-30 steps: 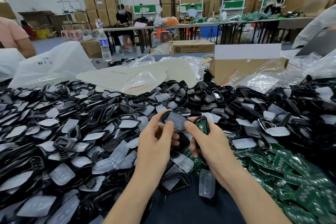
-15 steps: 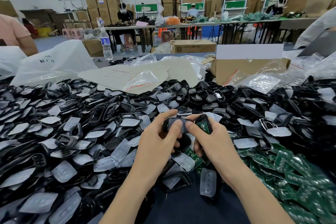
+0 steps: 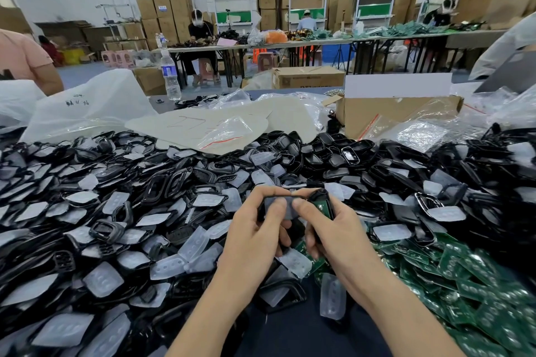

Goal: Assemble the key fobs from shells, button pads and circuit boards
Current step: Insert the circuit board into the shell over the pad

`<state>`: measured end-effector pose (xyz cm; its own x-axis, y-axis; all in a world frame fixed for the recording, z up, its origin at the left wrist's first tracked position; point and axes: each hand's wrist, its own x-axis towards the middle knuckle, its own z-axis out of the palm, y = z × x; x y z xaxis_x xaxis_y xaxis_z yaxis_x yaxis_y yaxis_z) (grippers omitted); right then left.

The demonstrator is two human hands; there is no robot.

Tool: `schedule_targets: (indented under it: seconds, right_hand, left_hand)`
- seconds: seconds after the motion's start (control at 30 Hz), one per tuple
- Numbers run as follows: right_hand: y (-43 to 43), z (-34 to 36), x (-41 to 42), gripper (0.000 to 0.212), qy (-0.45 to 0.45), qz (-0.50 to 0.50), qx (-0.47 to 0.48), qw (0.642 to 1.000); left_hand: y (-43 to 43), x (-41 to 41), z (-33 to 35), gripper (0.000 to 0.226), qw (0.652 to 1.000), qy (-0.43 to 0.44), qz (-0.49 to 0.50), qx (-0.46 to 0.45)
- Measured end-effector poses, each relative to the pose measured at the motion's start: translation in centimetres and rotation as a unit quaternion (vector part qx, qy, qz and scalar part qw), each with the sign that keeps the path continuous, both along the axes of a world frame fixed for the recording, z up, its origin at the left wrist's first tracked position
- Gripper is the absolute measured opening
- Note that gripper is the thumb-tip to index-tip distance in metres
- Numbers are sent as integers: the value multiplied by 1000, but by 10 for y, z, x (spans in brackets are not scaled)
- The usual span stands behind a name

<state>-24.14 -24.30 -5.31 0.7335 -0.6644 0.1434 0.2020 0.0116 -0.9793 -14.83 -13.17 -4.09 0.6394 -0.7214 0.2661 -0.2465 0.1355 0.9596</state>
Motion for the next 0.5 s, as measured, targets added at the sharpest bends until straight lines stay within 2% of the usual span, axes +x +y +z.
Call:
schedule_targets:
  seconds: [0.17, 0.33, 0.5]
  right_hand:
    - [0, 3, -3, 13, 13, -12, -40, 999]
    - [-3, 6, -7, 13, 35, -44, -88, 995]
    - [-6, 3, -8, 9, 47, -58, -127, 989]
  left_hand:
    - [3, 8, 0, 34, 999, -21, -23, 36]
    - [7, 17, -6, 32, 984, -148, -14, 98]
    - [5, 16, -6, 32, 986, -134, -24, 94]
